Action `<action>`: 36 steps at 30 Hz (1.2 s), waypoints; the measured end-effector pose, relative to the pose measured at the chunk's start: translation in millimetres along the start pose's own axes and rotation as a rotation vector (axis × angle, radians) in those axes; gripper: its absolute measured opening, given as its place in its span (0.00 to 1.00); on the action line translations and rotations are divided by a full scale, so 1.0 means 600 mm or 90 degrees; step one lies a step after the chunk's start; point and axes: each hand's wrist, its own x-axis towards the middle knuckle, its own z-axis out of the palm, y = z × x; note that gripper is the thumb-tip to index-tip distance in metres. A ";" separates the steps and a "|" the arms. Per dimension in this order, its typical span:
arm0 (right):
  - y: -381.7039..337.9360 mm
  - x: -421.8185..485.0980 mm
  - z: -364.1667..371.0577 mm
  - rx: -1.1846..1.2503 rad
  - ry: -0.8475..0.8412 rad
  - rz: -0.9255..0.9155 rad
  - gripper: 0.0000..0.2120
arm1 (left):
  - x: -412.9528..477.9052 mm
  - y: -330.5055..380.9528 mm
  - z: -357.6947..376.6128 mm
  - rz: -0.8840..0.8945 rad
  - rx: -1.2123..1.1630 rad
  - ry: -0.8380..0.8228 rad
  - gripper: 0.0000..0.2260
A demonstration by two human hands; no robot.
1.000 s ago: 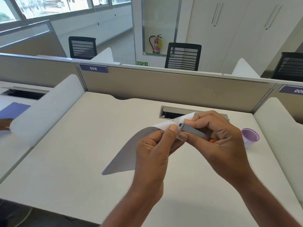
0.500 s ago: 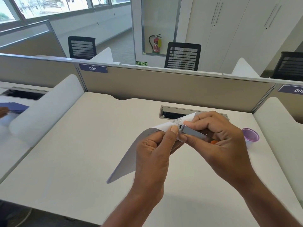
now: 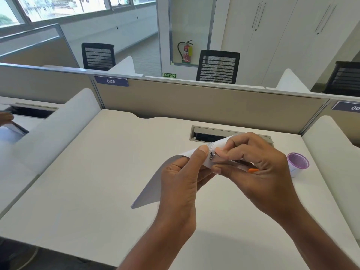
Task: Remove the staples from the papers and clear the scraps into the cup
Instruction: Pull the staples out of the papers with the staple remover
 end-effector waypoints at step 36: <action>-0.002 -0.006 0.007 -0.086 0.068 -0.088 0.10 | -0.011 0.012 0.005 0.057 -0.017 -0.001 0.13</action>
